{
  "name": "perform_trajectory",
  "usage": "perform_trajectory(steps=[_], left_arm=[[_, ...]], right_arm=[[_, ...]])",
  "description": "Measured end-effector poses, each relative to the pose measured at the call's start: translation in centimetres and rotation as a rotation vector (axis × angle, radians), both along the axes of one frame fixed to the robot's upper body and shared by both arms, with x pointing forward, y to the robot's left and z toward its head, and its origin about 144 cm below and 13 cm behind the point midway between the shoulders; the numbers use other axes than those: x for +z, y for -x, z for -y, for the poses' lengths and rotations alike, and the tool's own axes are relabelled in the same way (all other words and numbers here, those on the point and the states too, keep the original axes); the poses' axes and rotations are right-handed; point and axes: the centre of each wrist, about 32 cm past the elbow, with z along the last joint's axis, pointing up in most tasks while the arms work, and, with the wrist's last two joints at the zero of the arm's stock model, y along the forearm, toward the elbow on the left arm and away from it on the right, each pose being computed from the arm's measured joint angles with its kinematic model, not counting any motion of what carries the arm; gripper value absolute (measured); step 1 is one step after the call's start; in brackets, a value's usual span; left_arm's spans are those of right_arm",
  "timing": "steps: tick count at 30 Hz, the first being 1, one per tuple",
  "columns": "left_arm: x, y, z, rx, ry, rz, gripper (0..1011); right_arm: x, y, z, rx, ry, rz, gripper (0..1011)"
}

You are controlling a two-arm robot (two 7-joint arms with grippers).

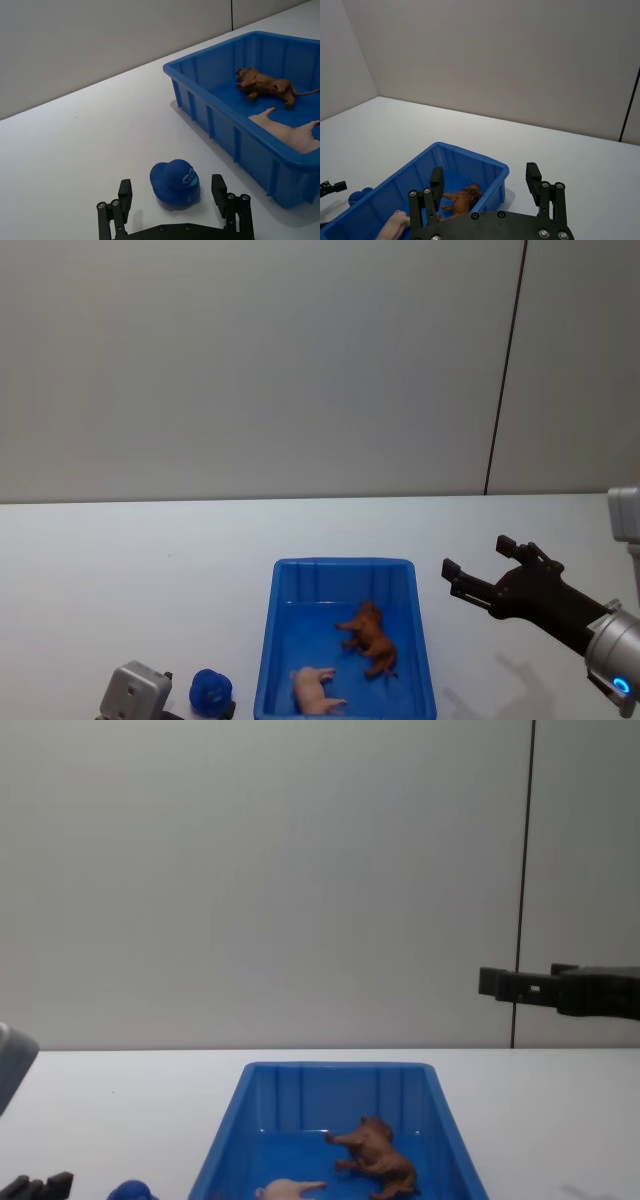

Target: Pick up the two dolls from the table and place them into the box.

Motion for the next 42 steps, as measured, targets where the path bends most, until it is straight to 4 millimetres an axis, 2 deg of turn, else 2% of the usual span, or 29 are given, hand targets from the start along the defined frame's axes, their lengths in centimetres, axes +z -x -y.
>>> perform_trajectory(steps=[11,16,21,22,27,37,42], left_arm=[[-1.2,-1.1,-0.6,-0.037,0.004,-0.001,1000],[-1.6,-1.5,-0.8,-0.048,0.001,-0.002,905],[-2.0,-1.9,-0.9,-0.055,0.000,-0.004,759],[-2.0,-1.9,-0.9,-0.057,0.001,-0.004,705],[-2.2,-2.2,-1.0,-0.063,0.002,-0.004,591],[-2.1,-2.5,-1.3,-0.066,-0.004,0.007,511],[-1.0,-2.9,-1.3,-0.064,-0.011,0.048,478]], right_arm=[[0.0,0.0,0.0,0.000,0.000,0.000,1001],[0.0,0.0,0.0,0.000,0.000,0.000,1001],[0.0,0.0,0.0,0.000,0.000,0.000,1001],[0.0,0.0,0.0,0.000,0.000,0.000,1001],[0.0,0.0,0.0,0.000,0.000,0.000,1001],[0.0,0.0,0.0,0.000,0.000,0.000,1001],[0.0,0.0,0.0,0.000,0.000,0.000,1001]])
